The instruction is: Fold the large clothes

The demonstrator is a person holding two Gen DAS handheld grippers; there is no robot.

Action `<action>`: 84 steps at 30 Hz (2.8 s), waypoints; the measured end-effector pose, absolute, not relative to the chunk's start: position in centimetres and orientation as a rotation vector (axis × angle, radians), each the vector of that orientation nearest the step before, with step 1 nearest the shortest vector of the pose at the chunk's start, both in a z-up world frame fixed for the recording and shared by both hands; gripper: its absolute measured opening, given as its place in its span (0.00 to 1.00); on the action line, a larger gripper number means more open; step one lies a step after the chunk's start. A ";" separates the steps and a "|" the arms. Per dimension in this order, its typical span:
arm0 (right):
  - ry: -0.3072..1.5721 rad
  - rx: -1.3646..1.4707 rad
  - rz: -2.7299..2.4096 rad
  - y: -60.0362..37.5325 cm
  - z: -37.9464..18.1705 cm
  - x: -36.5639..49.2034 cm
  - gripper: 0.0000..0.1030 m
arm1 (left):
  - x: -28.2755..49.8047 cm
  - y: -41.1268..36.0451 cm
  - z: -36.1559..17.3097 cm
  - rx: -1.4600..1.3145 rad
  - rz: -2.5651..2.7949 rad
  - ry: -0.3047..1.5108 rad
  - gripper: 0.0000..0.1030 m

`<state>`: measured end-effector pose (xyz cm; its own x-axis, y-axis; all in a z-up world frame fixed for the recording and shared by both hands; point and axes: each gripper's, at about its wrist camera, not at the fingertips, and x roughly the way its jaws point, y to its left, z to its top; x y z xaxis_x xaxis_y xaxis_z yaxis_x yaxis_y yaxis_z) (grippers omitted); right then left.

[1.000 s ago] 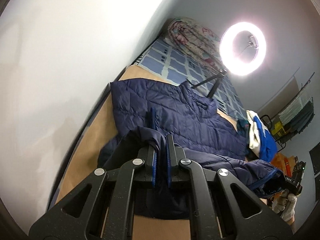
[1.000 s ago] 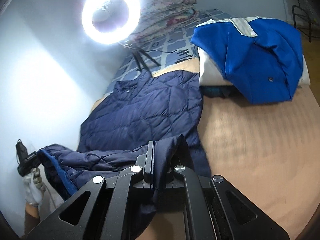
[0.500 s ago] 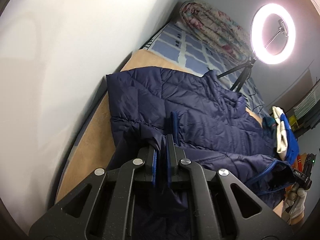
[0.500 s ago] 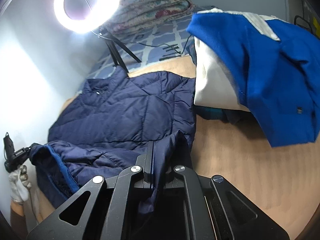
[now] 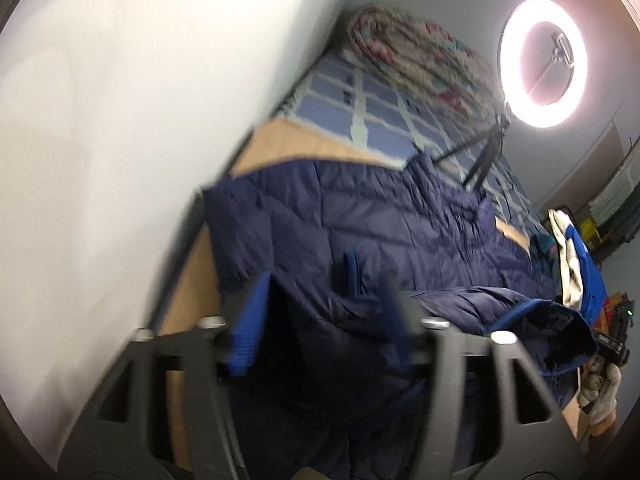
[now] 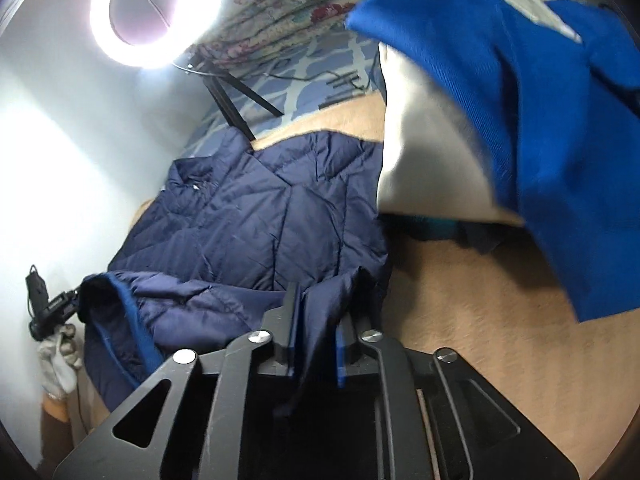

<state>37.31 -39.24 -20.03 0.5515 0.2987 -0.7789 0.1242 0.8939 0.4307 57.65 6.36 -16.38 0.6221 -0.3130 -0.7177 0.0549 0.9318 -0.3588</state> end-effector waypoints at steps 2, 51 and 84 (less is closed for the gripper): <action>0.935 0.449 0.098 -40.1 -18.5 36.6 0.39 | 57.4 7.2 -14.8 -0.321 -0.217 0.840 0.64; 1.000 0.117 0.090 -36.5 -18.9 39.1 0.37 | 60.0 2.1 -19.3 0.067 -0.202 0.916 0.09; 0.790 -0.114 -0.103 -34.6 -15.0 41.5 0.01 | 65.4 0.5 -13.6 0.094 -0.090 0.742 0.02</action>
<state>41.49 -34.57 -14.96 0.6992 -0.1354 -0.7019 0.0500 0.9888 -0.1409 65.43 0.47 -13.64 0.7336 -0.0481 -0.6779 0.1144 0.9920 0.0534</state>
